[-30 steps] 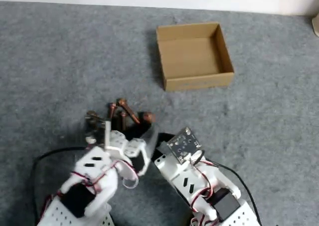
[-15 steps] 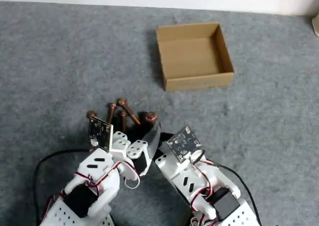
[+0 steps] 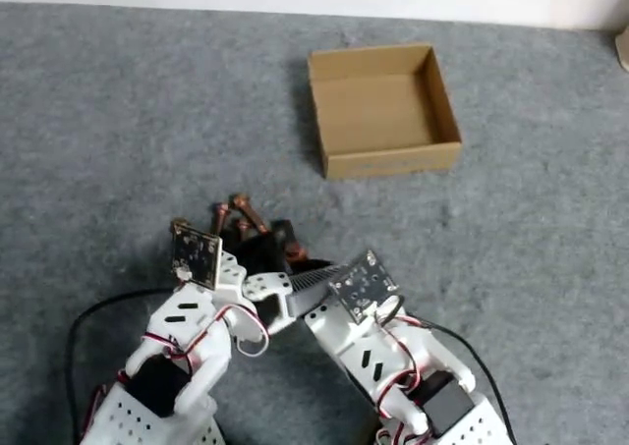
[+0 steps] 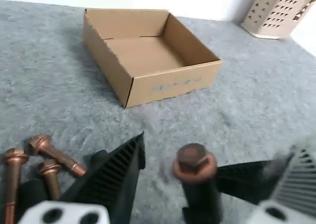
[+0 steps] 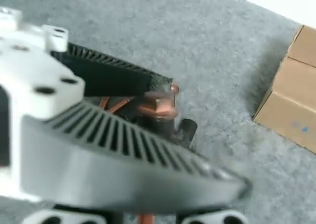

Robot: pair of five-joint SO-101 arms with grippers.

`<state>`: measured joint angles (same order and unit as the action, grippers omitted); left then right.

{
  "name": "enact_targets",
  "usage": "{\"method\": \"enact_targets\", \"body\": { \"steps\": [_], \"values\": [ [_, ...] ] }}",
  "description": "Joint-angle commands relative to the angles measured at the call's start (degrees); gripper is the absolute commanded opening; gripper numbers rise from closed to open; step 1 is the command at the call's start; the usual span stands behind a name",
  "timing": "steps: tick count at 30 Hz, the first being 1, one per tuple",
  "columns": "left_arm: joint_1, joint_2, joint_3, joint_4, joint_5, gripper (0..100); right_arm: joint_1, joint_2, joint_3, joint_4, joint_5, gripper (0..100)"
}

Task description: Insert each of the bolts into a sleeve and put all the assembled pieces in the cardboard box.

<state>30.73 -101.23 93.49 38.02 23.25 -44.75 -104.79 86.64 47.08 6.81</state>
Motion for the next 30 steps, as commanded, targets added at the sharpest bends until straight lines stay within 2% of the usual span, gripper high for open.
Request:
{"method": "enact_targets", "body": {
  "steps": [1, 5, 8, 15, 19, 24, 26, 28, 30],
  "values": [
    [0.75, 0.31, -7.96, 1.14, -0.35, 41, 0.22, -0.66, -4.7, -3.56, 0.53, 0.5],
    [0.75, 0.31, -15.78, 1.23, 2.81, 36, 0.31, -0.57, -3.74, -3.74, 0.53, 0.5],
    [0.22, 0.31, -16.84, 1.76, 5.19, 33, 0.31, -0.57, -3.56, -3.82, 0.53, 0.5],
    [-0.04, 0.31, -17.27, 1.67, 5.19, 27, 0.31, -0.57, -3.56, -3.82, 0.53, 0.5],
    [-7.43, 0.4, -17.36, 1.67, 5.1, 21, 0.31, -0.57, -3.56, -3.82, 0.53, 0.5],
    [-21.05, 0.57, -14.9, 1.67, 5.19, 0, 0.31, -0.57, -3.47, -3.82, 0.53, 0.5],
    [-25.01, 0.84, -13.23, 1.93, 5.27, 3, 0.31, -0.57, -3.47, -3.82, 0.53, 0.5],
    [-27.47, 0.84, -11.74, 2.02, 4.48, 1, 0.31, -0.48, -3.47, -3.82, 0.53, 0.5],
    [-28.18, 0.84, -11.38, 2.02, -1.23, 1, 0.31, -0.48, -3.38, -3.82, 0.53, 0.5]
  ]
}}
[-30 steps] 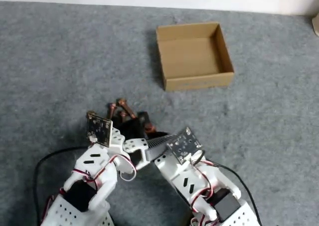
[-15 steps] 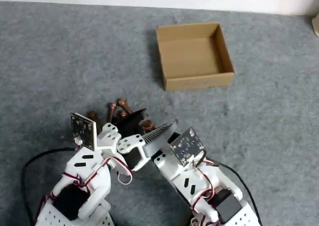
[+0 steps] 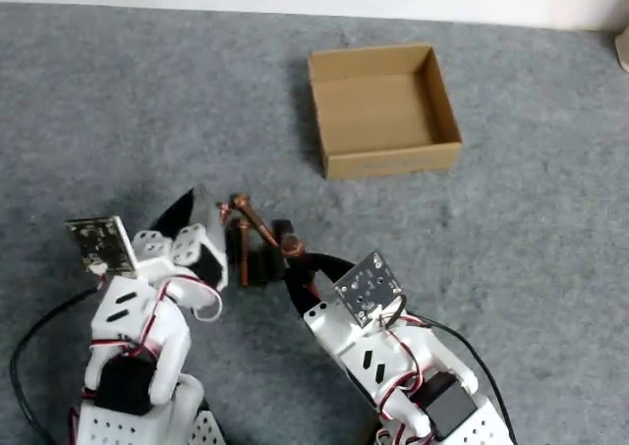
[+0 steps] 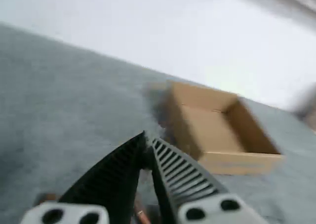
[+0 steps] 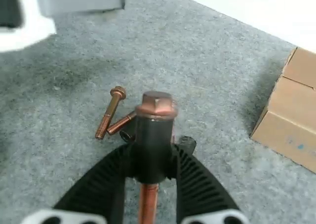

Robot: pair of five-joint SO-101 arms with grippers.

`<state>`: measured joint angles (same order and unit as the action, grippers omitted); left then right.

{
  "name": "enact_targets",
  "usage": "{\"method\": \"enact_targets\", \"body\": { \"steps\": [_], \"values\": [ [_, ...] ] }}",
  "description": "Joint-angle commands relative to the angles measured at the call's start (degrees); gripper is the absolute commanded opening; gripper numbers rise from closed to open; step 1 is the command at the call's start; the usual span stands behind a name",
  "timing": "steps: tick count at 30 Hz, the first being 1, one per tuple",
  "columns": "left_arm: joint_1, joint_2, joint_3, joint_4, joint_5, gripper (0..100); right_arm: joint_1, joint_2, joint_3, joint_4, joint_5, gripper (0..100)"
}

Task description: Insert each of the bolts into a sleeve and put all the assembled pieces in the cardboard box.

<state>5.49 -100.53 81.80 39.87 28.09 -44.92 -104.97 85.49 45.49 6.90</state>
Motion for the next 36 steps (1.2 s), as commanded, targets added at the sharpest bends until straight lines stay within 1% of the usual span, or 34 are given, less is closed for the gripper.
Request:
{"method": "enact_targets", "body": {
  "steps": [1, 4, 5, 10, 12, 14, 16, 19, 20, 24, 26, 28, 29, 32, 36],
  "values": [
    [-3.03, 0.13, 0.48, 0.35, -9.85, 1, 0.48, -0.13, -2.24, -2.24, 0.44, 0.5],
    [-4.88, 0.22, 0.22, 5.89, -23.82, 1, 1.89, 0.13, -2.24, -2.07, 0.35, 0.5],
    [-5.14, 0.22, 0.4, 7.12, -26.64, 1, 3.21, 0.13, -2.24, -1.98, 0.35, 0.5],
    [-5.58, 0.31, 3.03, 4.31, -25.93, 1, 11.3, 0.75, -2.86, -2.15, -1.67, 0.4],
    [-5.58, 0.31, 3.74, 3.69, -25.93, 1, 13.67, 4.26, -3.82, -2.24, -1.67, 0.4],
    [-5.58, 0.31, 3.74, 3.69, -25.93, 1, 15.25, 11.47, -8.92, -2.24, -1.41, 0.4],
    [-5.58, 0.31, 3.38, 3.87, -25.93, 1, 17.71, 21.67, -15.69, -2.24, 0.62, 0.4],
    [-6.73, 2.07, 3.3, 3.6, -27.69, 1, 22.02, 37.05, -29.32, -2.24, 0.79, 0.4],
    [-6.81, 4.0, 3.12, 2.11, -28.22, 1, 23.16, 41.98, -34.33, -2.24, 0.79, 0.4],
    [-7.08, 18.59, 0.04, -4.57, -28.4, 1, 27.74, 61.49, -54.73, -1.98, 1.23, 0.4],
    [-7.52, 29.41, -3.03, -8.62, -28.4, 1, 30.11, 71.96, -65.1, -1.8, 1.23, 0.4],
    [-9.63, 40.66, -7.52, -11.08, -28.04, 1, 32.66, 82.59, -74.68, -0.13, 1.23, 0.4],
    [-10.51, 46.29, -10.07, -11.78, -27.87, 1, 33.71, 88.13, -79.34, 0.84, 1.23, 0.4],
    [-12.7, 60.79, -17.45, -11.87, -23.91, 1, 35.65, 104.4, -93.76, 4.0, 1.23, 0.4],
    [-13.23, 71.25, -23.96, -11.87, -22.51, 1, 36.62, 125.14, -112.22, 9.71, 1.05, 0.4]
  ]
}}
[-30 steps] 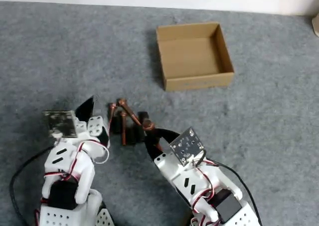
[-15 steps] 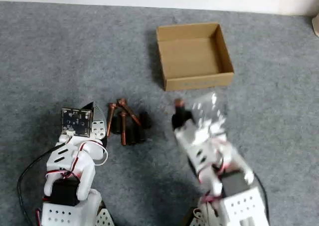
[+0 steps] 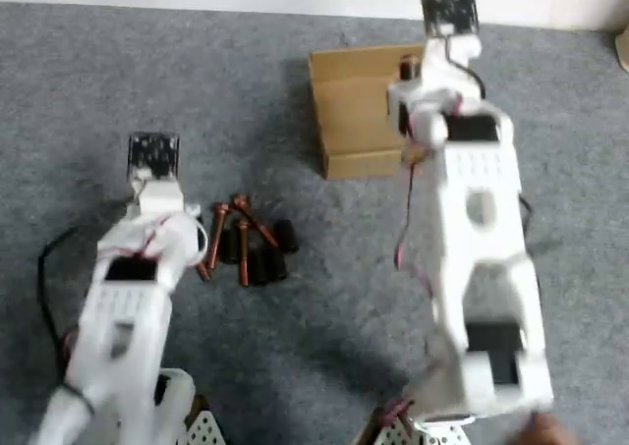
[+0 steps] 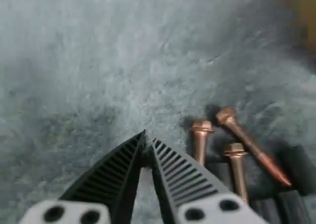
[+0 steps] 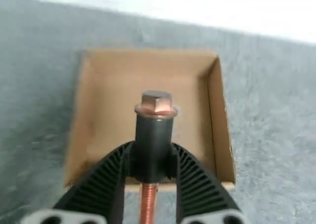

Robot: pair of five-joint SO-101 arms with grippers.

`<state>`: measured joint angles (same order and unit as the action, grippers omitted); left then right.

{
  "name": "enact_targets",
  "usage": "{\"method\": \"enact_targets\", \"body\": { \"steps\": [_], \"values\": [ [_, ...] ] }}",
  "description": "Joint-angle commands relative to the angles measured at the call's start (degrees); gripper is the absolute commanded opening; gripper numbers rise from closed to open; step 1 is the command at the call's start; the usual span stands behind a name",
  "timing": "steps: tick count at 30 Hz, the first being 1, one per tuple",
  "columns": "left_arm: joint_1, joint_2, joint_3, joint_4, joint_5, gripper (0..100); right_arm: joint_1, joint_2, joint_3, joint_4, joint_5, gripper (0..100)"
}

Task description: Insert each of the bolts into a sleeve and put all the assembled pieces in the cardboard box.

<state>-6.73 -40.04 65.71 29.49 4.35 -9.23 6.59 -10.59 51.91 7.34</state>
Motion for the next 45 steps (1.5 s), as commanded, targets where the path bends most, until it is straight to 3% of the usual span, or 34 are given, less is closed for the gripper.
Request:
{"method": "enact_targets", "body": {
  "steps": [1, 12, 19, 22, 28, 39, 45],
  "values": [
    [-1.01, 11.65, -8.48, -1.49, 1.23, 1, 0.92, 18.15, -20.62, 5.05, 0.62, 0.4],
    [-0.84, 9.89, -7.43, -1.58, 1.32, 1, 1.45, 48.57, -68.97, 25.19, 0.35, 3.0],
    [-0.75, 9.89, -7.43, -1.49, 1.32, 1, 1.19, 56.22, -85.58, 36.97, 0.44, 31.2],
    [-0.75, 9.89, -7.43, -1.49, 1.32, 1, 1.19, 56.84, -89.89, 41.27, 0.44, 38.2],
    [-0.75, 10.07, -7.43, -1.49, 1.32, 1, -0.84, 50.95, -92.26, 48.92, 0.35, 38.3],
    [-0.92, 10.33, -7.43, -1.67, 1.23, 1, -5.93, 27.82, -91.03, 49.45, -6.15, 38.3],
    [-1.01, 10.33, -7.43, -1.67, 1.23, 1, -14.55, 3.82, -67.38, 49.36, -6.42, 38.2]
  ]
}}
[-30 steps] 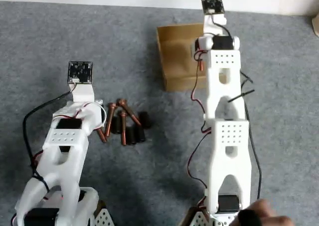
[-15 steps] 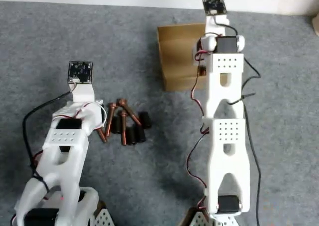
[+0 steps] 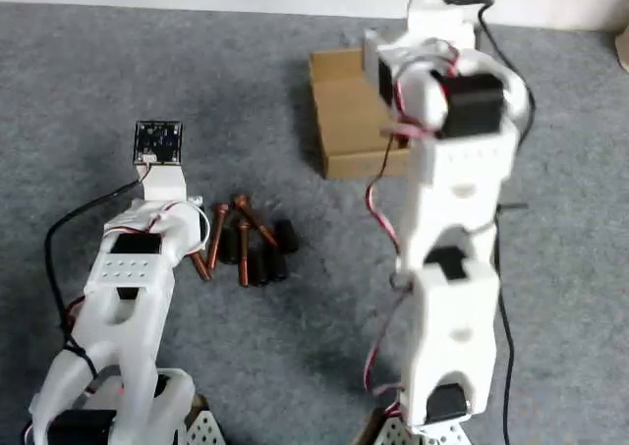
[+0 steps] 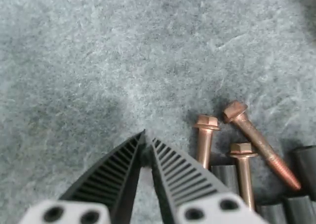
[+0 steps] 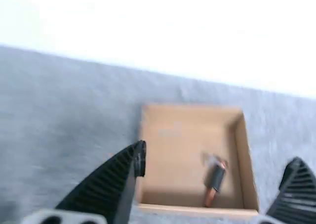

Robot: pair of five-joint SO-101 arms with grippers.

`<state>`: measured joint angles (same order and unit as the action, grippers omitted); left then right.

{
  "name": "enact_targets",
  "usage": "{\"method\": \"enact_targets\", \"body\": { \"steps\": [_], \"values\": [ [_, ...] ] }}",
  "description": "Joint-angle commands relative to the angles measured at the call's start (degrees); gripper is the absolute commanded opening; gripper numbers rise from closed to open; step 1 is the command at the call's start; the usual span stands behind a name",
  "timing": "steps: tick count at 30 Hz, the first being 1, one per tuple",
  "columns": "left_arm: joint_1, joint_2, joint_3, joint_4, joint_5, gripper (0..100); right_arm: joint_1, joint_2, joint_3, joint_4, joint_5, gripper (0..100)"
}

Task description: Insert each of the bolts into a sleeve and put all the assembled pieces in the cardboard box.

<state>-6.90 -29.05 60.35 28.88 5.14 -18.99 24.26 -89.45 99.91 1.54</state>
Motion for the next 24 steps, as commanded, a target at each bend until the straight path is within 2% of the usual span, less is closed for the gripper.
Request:
{"method": "enact_targets", "body": {
  "steps": [1, 7, 15, 19, 24],
  "values": [
    [-0.75, -0.66, -2.07, -1.05, 0.44, 1, -6.73, -18.59, 17.63, 1.36, -0.62, 38.2],
    [-0.75, -1.01, -1.71, -0.97, 0.44, 1, -16.31, -44.44, 58.59, -0.22, -0.35, 38.2],
    [-0.57, -1.1, -1.45, -1.05, 0.53, 1, -17.71, -69.49, 111.43, -21.41, -0.26, 38.2],
    [-0.57, -1.1, -1.54, -1.05, 0.53, 1, -17.71, -72.48, 130.15, -33.63, -0.18, 38.2],
    [-0.57, -1.1, -1.54, -1.05, 0.53, 1, -22.46, -66.86, 139.3, -46.55, -0.18, 38.2]
  ]
}}
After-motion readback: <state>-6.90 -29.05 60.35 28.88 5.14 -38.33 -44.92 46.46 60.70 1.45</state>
